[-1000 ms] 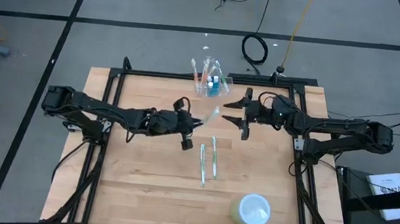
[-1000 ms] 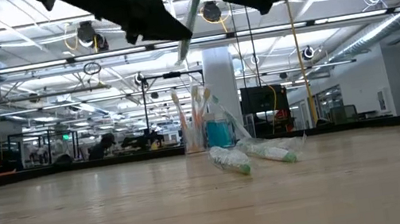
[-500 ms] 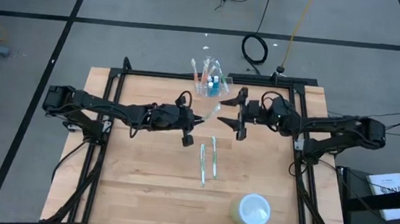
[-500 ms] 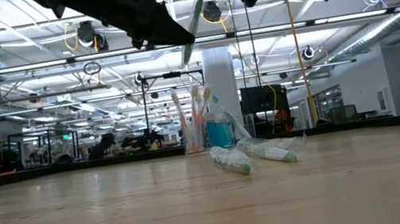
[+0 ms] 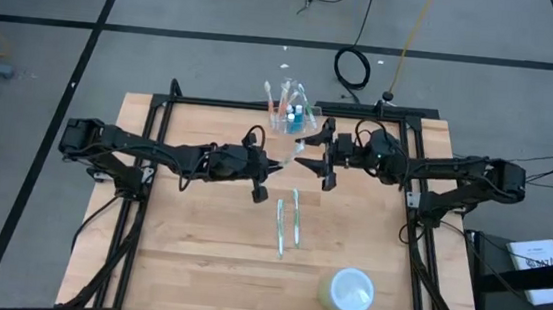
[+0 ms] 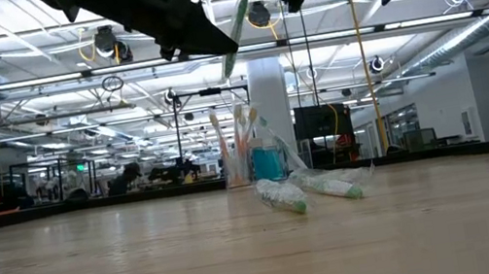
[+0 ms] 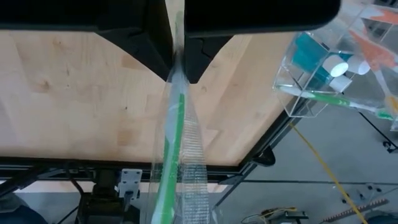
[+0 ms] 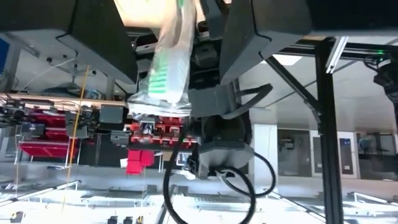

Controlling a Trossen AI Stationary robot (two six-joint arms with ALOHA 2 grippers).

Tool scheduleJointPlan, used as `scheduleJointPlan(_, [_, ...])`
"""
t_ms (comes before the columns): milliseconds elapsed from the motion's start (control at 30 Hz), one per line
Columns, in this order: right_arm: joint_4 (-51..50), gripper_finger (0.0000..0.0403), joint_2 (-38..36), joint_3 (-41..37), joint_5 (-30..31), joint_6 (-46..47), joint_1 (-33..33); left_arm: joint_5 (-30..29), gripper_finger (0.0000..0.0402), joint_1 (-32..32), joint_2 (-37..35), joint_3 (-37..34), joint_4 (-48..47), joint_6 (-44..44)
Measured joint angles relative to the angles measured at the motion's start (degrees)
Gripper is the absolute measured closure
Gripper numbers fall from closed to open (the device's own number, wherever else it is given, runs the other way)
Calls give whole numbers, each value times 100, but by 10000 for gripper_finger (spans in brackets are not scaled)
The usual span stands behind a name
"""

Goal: Pick & Place toothbrushing station
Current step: Put the green toothbrush into the transparent organizer

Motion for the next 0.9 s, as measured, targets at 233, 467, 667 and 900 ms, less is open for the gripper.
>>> scheduleJointPlan(233, [-27,213,13,38,7,0,-2,-15,383,0,0,5,-7,-103])
scheduleJointPlan(467, [-26,296,13,38,7,-1,-2,-13,395,-1,0,7,-7,-125])
scheduleJointPlan(667, [-12,377,13,38,-7,-82,2,-19,374,0,-2,7,-8,-225])
scheduleJointPlan(900, [-4,383,2,41,295,-310,-102,-102,356,-9,-73,7,171,-116])
